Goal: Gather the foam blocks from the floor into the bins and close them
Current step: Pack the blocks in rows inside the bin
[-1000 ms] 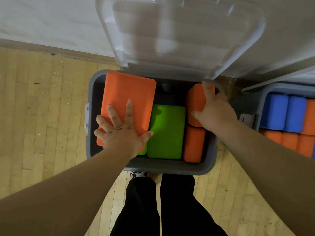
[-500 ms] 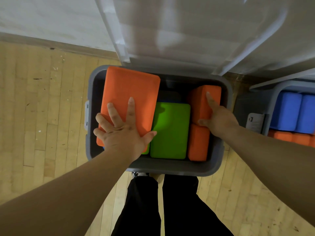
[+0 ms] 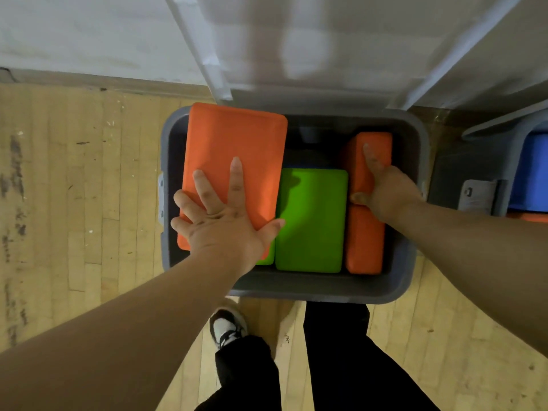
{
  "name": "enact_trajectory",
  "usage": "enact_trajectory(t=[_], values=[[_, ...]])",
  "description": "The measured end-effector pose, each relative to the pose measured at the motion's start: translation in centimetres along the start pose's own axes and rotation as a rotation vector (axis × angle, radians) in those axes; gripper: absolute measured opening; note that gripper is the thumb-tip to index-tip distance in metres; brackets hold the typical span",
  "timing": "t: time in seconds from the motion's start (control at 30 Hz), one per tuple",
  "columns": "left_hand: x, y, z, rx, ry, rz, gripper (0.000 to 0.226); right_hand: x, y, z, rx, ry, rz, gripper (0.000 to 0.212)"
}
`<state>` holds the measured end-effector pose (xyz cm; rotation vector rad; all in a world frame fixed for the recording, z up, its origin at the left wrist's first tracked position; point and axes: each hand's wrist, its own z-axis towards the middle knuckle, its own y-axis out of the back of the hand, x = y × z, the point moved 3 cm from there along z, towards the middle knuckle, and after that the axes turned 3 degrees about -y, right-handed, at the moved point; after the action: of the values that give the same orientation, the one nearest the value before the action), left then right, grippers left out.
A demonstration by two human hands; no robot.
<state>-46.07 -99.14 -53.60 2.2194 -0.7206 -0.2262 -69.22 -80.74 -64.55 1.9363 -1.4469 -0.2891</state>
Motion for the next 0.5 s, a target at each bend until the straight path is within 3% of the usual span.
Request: enact_trajectory(t=[0.23,0.5], values=[[1.0,-1.4,0.4,-0.239,-0.086,-0.078,0.12,-0.2,-0.3,0.1,-0.062,0.009,0.015,0.11],[1.2,-2.3,0.3,-0.341,-0.118,-0.083,0.115,0.4,-0.6,-0.6,-0.067,0.015,-0.049,0.112]])
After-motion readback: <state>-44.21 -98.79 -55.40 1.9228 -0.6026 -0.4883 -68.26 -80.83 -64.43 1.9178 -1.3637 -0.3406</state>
